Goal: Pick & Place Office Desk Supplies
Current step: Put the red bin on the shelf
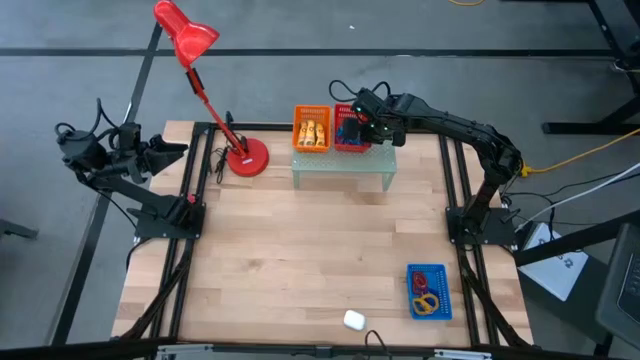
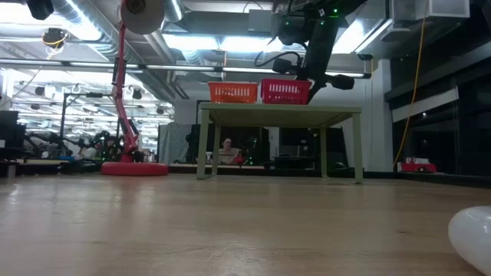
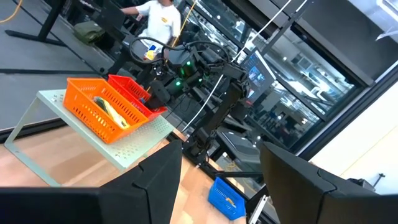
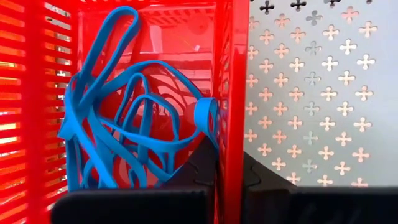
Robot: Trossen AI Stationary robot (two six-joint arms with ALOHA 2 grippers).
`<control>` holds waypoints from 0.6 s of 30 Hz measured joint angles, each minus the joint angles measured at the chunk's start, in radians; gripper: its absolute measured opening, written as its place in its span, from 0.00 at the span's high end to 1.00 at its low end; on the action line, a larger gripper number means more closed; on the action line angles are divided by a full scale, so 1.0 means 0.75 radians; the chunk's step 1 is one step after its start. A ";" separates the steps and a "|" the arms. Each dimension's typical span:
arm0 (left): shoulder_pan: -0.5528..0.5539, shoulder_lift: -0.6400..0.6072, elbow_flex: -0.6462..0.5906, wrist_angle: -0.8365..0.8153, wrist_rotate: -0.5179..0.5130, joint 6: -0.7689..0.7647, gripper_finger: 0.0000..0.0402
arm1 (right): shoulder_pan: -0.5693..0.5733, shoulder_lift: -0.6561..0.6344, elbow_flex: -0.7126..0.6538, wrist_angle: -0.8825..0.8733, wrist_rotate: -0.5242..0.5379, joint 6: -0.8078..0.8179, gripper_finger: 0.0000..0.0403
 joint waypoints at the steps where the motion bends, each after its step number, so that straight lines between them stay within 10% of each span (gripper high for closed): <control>1: 0.000 0.000 0.000 0.000 0.000 0.003 0.46 | 0.000 0.000 0.000 0.000 0.000 0.000 0.99; 18: 0.000 0.000 0.000 -0.002 0.010 0.009 0.46 | 0.003 0.011 0.002 0.021 -0.002 0.016 0.99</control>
